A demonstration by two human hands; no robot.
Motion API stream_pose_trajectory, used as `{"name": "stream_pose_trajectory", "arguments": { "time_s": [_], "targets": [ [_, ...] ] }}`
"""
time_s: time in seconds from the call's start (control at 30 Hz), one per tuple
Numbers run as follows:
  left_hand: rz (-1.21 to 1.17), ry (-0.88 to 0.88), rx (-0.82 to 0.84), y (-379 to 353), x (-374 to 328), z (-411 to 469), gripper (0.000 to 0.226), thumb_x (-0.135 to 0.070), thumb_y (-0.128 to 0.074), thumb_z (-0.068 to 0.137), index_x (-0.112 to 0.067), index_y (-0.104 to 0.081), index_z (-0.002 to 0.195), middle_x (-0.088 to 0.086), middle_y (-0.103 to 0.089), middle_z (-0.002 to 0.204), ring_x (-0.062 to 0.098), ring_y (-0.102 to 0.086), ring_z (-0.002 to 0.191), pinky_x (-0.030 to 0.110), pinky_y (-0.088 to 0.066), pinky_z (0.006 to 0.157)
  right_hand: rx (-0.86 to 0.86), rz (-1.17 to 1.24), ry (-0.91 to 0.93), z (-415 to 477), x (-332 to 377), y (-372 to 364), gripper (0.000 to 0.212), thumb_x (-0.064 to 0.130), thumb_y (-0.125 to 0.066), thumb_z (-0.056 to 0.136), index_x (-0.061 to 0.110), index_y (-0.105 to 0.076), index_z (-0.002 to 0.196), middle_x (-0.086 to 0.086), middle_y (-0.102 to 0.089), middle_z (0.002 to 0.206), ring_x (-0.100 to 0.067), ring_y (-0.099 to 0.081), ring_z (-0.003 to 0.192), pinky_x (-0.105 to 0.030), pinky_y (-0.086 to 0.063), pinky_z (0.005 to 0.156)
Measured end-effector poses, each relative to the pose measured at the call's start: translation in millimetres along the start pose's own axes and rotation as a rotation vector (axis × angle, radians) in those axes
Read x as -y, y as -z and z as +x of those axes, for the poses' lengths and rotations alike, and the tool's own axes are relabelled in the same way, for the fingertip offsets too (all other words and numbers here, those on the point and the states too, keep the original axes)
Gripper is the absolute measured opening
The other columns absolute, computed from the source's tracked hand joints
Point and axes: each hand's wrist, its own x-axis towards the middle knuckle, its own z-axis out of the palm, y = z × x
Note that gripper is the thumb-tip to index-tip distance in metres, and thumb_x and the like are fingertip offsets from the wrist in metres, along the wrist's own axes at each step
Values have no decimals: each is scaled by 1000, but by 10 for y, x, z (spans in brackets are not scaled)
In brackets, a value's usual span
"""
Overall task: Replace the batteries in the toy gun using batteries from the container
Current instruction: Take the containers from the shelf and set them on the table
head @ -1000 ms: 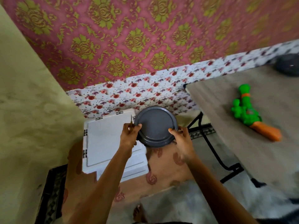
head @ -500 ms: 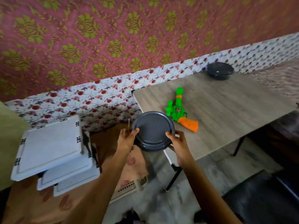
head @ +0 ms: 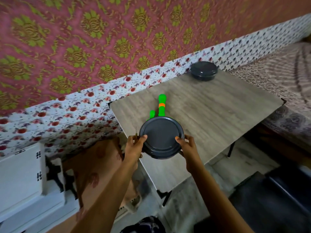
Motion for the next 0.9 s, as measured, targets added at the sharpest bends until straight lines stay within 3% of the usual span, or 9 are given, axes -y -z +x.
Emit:
{"name": "stream_pose_trajectory", "arguments": {
  "time_s": [0.17,0.37,0.47,0.6,0.7,0.9],
  "targets": [
    [51,29,32,-146,-166,329,30,-36,-60,89,-15,-47,106,7,-55,95,14,-50,65,23,-37,48,4,-27,-13,361,194,-93,23,18,-58,89,14,-45,108,1,-57,94,-13,-57,85,-27,-49,71],
    [47,56,32,-318,-341,741,30,-40,-62,87,-17,-49,101,13,-57,97,19,-49,69,25,-36,48,-2,-87,-28,815,370,-165,29,20,-60,87,14,-46,112,-10,-56,111,-23,-58,97,-29,-50,75],
    [41,58,24,-485,-402,895,29,-38,-62,87,-16,-49,101,12,-58,97,20,-49,70,25,-37,48,14,-126,-26,1077,464,-127,32,20,-59,88,10,-45,116,-10,-56,111,-21,-57,95,-21,-46,66],
    [34,19,-41,-592,-462,1072,31,-37,-63,86,-13,-49,100,16,-59,100,24,-52,73,27,-37,45,37,-187,0,1330,548,-163,35,18,-56,90,6,-46,121,-6,-54,108,-12,-54,87,-13,-41,61],
    [39,8,-129,-989,-499,1262,30,-36,-64,85,-13,-48,97,14,-57,97,25,-50,77,26,-38,47,71,-187,-19,1811,665,-11,33,19,-58,89,9,-48,119,-7,-56,112,-14,-55,93,-13,-42,62],
    [-100,70,-319,-1914,-626,1442,23,-29,-64,86,-14,-49,95,4,-50,79,16,-47,64,24,-36,47,258,-236,-58,2696,989,471,29,20,-60,88,12,-49,114,-4,-59,106,-12,-57,89,-16,-43,62]
  ]
}}
